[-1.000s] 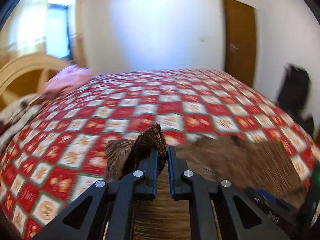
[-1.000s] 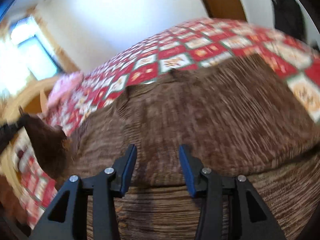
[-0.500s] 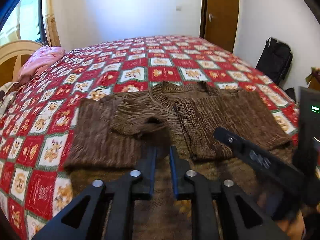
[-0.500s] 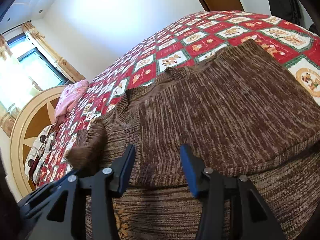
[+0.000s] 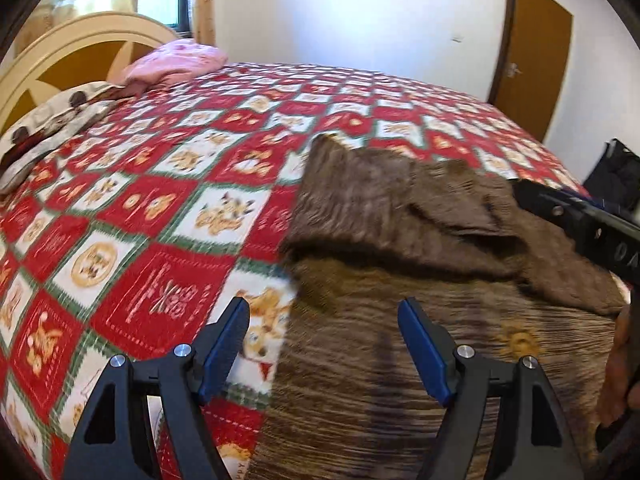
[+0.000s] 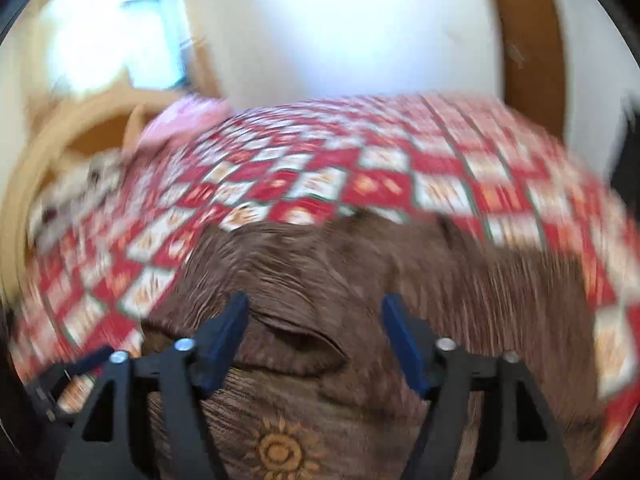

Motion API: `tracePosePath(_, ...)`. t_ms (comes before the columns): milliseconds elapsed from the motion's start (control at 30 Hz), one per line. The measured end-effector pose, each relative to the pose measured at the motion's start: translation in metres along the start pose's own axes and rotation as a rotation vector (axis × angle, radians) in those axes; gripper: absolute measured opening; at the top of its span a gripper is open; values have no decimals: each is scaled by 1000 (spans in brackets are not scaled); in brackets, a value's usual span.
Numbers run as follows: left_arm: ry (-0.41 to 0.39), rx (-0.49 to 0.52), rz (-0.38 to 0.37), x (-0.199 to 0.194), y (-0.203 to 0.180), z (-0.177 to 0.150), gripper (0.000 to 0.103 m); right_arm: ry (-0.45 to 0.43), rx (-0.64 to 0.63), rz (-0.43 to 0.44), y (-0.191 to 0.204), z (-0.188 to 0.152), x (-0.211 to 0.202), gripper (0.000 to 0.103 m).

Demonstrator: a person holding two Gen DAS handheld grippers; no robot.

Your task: Fold small clothes

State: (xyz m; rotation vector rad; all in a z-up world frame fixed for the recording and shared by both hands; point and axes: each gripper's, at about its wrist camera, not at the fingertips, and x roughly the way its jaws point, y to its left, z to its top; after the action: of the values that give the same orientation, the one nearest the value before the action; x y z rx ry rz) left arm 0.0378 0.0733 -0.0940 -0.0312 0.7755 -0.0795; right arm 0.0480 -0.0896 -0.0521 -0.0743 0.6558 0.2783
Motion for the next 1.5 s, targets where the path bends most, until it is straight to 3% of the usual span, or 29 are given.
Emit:
tracePosePath(67,12,2,20,6,1,-6,77,44,-114,9,17,-2,20,73)
tracePosePath(133,31,-4,14,11,3,-9,77,96,-171,34,28,-4,42,63)
tracePosePath(167,27,-4,15,12,4,-9,77,113,-182,35,31,-4,54,59)
tracePosePath(333,17,-9,13,14,6,-10,77,183,-183,11,25,-11,87,59)
tracePosePath(367,12,-8,13,13,6,-10,77,179,-158,26,20,-10,85,49)
tracePosePath(400,8,-8,13,14,6,-11,77,172,-126,32,14,-8,82,21)
tracePosePath(433,6,-9,14,14,6,-11,77,168,-89,40,7,-6,79,15)
tracePosePath(733,0,-13,13,14,5,-11,77,69,476,241,-82,-6,40,12)
tracePosePath(967,-1,-10,13,14,4,-10,77,173,590,195,-97,-24,66,13)
tracePosePath(1067,-1,-9,14,14,4,-11,78,159,750,239,-116,-37,63,13)
tracePosePath(1100,-2,-9,15,14,4,-11,78,133,801,210,-123,-40,56,13)
tracePosePath(1200,-4,-6,17,14,4,-11,78,67,785,42,-135,-39,32,18)
tracePosePath(1400,-3,-1,15,16,3,-11,81,67,531,14,-96,-17,16,21)
tracePosePath(1500,1,1,7,18,3,-11,84,113,453,77,-75,-18,24,21)
